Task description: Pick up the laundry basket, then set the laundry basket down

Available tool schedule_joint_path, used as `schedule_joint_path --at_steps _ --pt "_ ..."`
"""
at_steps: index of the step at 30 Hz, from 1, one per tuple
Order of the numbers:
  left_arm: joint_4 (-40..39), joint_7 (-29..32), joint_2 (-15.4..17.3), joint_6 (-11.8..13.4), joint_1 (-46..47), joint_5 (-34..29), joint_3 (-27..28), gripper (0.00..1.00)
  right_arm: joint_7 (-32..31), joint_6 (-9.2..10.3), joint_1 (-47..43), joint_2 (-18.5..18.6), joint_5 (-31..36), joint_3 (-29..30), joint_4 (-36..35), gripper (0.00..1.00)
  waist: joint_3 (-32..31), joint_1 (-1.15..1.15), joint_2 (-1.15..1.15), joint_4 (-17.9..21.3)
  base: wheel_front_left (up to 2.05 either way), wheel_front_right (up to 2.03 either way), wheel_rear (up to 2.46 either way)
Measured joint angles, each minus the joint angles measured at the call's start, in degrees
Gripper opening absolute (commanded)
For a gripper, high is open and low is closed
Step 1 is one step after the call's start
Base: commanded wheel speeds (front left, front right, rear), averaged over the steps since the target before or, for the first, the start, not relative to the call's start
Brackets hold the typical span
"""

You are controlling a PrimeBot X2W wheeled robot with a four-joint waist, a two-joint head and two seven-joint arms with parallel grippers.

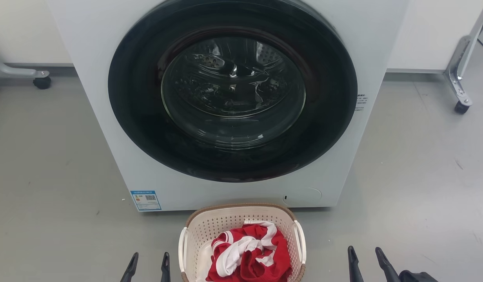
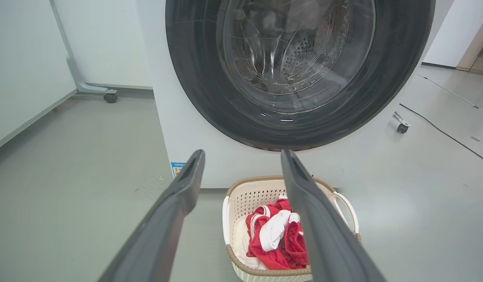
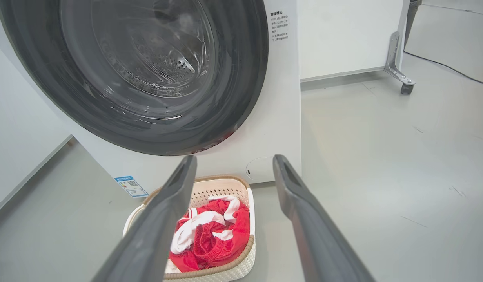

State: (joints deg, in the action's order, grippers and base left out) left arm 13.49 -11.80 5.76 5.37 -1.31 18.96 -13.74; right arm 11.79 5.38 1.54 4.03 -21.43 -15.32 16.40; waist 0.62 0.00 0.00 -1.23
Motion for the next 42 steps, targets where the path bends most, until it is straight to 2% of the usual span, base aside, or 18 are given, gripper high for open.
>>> schedule_joint_path --at_steps 11,42 --pt "-0.2 -2.5 -0.1 1.6 -0.7 -8.8 -1.4 1.0 2.5 1.69 -0.4 -0.1 9.1 -2.2 -0.8 1.0 0.3 0.0 0.0 -0.2 0.0 0.0 0.0" --pt "0.4 -2.5 -1.3 1.1 -1.6 -8.0 0.7 1.0 2.5 1.15 -2.1 -0.8 9.4 -0.9 -0.3 1.0 0.4 0.0 0.0 -0.1 0.0 0.0 0.0"
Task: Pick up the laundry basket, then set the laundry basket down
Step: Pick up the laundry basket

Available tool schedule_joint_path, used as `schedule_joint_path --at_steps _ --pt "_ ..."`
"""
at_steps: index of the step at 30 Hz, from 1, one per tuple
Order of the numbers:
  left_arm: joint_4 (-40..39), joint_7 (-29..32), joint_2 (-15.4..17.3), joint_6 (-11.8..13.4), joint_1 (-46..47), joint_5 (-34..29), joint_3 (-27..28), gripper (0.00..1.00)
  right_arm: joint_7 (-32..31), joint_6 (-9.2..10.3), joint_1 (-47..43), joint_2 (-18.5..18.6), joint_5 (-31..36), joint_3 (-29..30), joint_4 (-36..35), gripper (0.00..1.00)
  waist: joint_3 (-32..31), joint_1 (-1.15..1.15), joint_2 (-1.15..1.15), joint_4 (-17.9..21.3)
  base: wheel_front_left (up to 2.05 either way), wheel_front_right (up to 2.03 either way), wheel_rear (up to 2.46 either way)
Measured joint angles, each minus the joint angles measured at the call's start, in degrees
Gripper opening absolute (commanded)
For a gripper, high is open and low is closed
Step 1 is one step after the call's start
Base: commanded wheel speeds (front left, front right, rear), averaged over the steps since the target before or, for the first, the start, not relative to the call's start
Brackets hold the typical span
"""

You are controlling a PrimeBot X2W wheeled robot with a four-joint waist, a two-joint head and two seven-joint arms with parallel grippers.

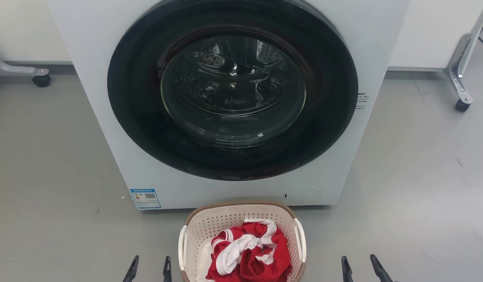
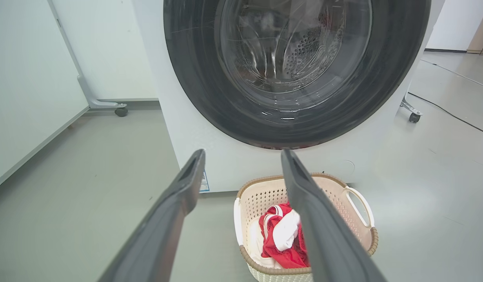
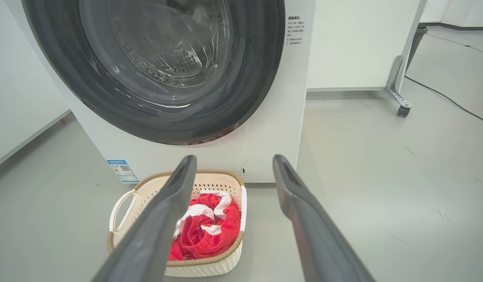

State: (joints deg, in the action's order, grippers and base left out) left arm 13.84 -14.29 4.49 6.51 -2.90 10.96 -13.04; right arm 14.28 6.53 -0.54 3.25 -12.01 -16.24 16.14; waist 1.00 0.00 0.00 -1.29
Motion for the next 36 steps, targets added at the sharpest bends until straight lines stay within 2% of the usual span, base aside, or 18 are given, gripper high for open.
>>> schedule_joint_path --at_steps 9,16,28,36 --pt "0.5 0.0 -0.3 0.0 0.2 0.5 0.9 1.0 0.0 -0.82 0.6 -0.1 -0.1 0.3 0.6 1.0 3.1 0.0 0.0 0.2 0.0 0.0 0.0" --pt "0.8 0.0 -0.6 0.0 3.4 0.5 0.9 1.0 0.0 -2.1 5.0 -0.1 -0.2 0.8 1.0 1.0 6.8 0.0 0.0 0.3 0.0 0.0 0.0" --pt "5.6 0.0 -1.3 -0.5 13.2 1.8 1.5 1.0 0.0 -4.59 16.6 0.0 -0.1 1.3 5.9 1.0 16.2 -0.01 -0.01 0.4 0.0 0.0 0.0" --pt "9.6 0.0 -1.5 -0.5 21.3 2.6 2.7 1.0 0.3 -5.3 25.3 0.3 0.0 2.3 9.9 1.0 22.9 -0.02 -0.01 0.3 0.0 0.0 0.0"
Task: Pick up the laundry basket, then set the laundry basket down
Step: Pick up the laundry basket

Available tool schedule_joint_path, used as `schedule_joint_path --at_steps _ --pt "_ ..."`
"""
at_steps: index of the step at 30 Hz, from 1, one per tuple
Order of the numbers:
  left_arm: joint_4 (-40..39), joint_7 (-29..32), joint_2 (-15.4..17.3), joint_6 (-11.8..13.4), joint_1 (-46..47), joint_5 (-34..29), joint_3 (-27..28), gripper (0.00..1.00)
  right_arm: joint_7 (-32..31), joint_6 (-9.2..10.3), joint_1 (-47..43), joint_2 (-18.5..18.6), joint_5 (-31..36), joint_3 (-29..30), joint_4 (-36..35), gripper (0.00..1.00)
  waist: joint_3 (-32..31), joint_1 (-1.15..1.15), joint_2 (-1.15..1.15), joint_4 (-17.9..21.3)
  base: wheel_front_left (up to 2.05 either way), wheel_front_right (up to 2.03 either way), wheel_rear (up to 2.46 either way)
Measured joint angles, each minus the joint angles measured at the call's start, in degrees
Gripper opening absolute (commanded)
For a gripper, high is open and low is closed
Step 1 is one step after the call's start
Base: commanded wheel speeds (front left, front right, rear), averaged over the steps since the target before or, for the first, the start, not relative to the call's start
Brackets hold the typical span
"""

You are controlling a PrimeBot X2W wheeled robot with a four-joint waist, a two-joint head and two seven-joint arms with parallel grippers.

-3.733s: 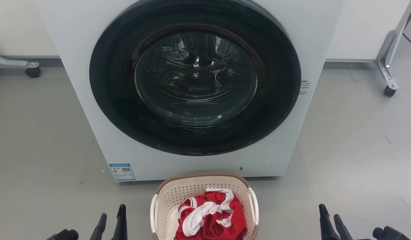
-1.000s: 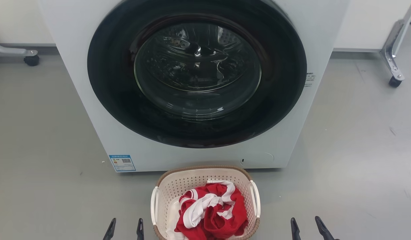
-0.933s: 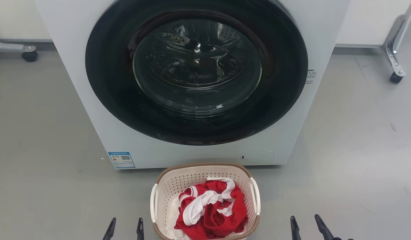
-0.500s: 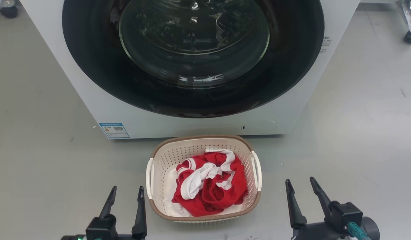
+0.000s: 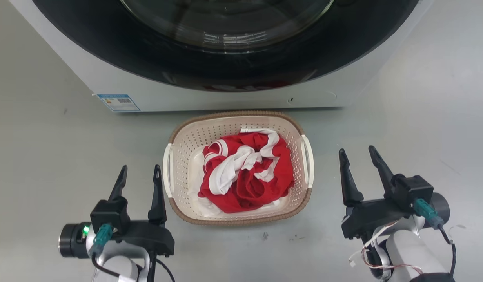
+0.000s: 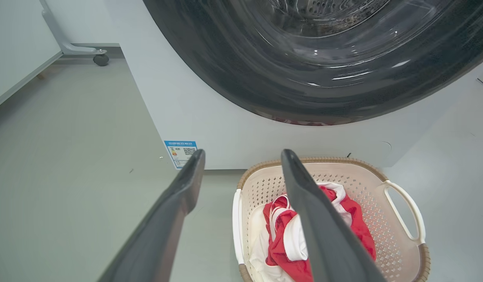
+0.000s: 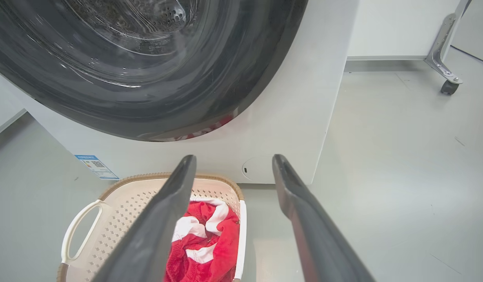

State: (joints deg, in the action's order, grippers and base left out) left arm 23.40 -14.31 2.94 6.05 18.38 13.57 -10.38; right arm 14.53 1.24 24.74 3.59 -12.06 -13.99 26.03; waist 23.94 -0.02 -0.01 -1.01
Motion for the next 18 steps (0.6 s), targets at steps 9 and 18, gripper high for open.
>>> schedule_joint_path --at_steps 9,18 --pt "5.1 0.0 -0.5 0.0 8.8 2.3 0.7 1.0 0.1 -0.24 8.5 0.1 0.0 0.5 6.1 1.0 7.7 0.0 0.0 -0.2 0.0 0.0 0.0" --pt "10.7 0.0 -0.8 0.0 17.3 3.1 0.1 1.0 -1.2 -0.23 18.4 0.2 0.0 0.8 12.1 1.0 16.3 0.0 -0.01 -0.4 0.0 0.0 0.0"
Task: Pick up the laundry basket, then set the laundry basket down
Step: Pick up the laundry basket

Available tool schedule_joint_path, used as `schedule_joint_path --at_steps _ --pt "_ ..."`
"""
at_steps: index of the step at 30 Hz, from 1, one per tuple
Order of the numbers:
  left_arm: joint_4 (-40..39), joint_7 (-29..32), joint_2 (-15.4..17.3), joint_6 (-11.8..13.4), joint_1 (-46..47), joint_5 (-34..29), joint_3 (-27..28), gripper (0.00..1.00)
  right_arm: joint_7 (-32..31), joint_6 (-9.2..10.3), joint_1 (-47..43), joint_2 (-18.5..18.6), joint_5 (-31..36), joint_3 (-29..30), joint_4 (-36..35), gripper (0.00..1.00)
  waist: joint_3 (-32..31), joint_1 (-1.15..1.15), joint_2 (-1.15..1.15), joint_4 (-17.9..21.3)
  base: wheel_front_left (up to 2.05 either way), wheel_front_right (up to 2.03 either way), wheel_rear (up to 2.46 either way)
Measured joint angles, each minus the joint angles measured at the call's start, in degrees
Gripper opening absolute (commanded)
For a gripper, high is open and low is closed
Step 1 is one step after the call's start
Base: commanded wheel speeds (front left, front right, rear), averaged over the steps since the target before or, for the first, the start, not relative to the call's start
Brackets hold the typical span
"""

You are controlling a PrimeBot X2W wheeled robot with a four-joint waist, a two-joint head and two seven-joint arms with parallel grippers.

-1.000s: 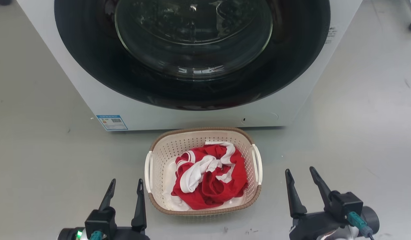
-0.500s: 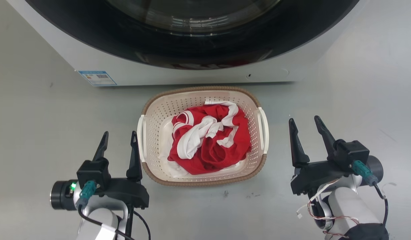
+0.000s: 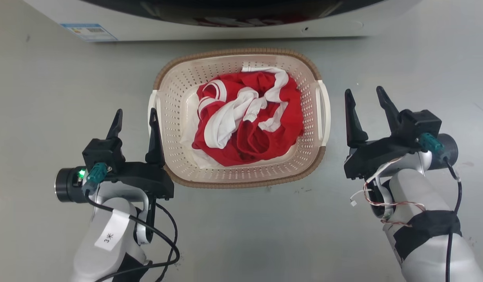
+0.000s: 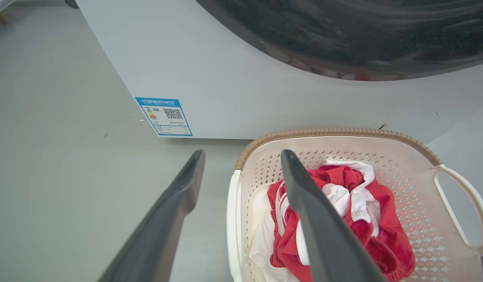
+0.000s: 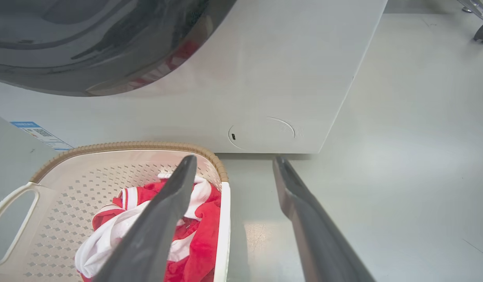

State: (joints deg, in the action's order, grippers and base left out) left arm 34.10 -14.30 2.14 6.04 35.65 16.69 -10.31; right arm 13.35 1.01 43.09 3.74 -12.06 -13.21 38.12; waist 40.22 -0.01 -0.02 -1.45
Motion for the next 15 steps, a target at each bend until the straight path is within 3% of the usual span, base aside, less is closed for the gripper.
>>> schedule_joint_path --at_steps 15 --pt "9.6 0.0 -0.3 -0.1 7.6 2.0 -2.0 1.0 -0.2 0.01 8.1 0.0 0.0 -0.9 9.9 1.0 9.2 0.01 0.01 -0.8 0.0 0.0 0.0"
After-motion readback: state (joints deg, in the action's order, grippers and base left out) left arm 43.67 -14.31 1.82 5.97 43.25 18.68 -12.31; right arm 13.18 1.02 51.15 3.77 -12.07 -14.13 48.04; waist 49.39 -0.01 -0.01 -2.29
